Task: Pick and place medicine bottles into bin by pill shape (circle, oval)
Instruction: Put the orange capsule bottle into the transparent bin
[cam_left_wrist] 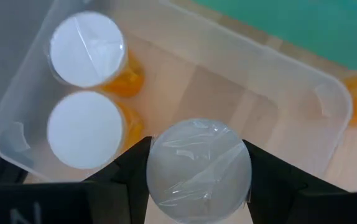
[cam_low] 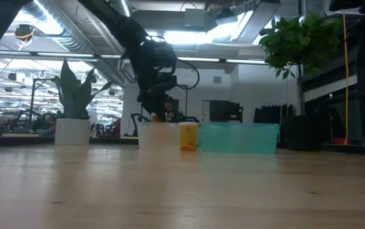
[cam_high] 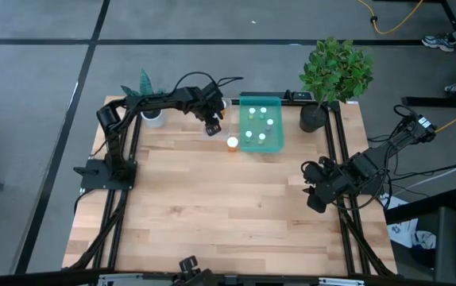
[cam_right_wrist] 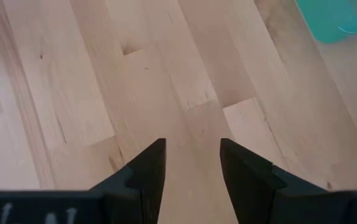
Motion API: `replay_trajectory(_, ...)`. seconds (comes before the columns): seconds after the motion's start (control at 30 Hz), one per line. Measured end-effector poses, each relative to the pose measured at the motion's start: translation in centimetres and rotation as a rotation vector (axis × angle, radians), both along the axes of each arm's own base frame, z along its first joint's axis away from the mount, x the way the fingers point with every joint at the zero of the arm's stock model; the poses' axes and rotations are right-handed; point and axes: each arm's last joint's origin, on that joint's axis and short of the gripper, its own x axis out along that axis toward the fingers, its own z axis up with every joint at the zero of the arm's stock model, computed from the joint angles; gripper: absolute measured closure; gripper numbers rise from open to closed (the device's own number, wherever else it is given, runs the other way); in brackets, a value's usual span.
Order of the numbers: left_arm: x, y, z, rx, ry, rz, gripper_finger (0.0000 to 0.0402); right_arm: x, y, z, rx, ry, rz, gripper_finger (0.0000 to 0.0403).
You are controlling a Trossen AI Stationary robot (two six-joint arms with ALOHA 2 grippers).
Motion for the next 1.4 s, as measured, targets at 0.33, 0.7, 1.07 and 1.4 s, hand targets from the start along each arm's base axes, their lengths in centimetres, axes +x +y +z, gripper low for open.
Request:
replay_trajectory(0.33, 0.0, -0.1, -0.5, 0.005, -0.016, 0.008, 0.0178, 0.0, 0.0, 0.0, 0.000, 0.000, 0.000, 0.0249)
replay_trajectory(0.7, 0.0, 0.0, -0.3, 0.003, -0.010, 0.010, 0.0145, 0.0, 0.0, 0.0, 0.000, 0.000, 0.000, 0.0249)
replay_trajectory(1.07, 3.4, -2.4, 6.0, 0.045, -0.115, -0.057, 0.0144, 0.0, 0.0, 0.0, -0.001, 0.000, 0.000, 0.0249)
replay_trajectory(1.4, 6.1, -9.7, 7.0, 0.002, -0.095, -0.235, 0.0144, 0.0, 0.0, 0.0, -0.001, 0.000, 0.000, 0.0249)
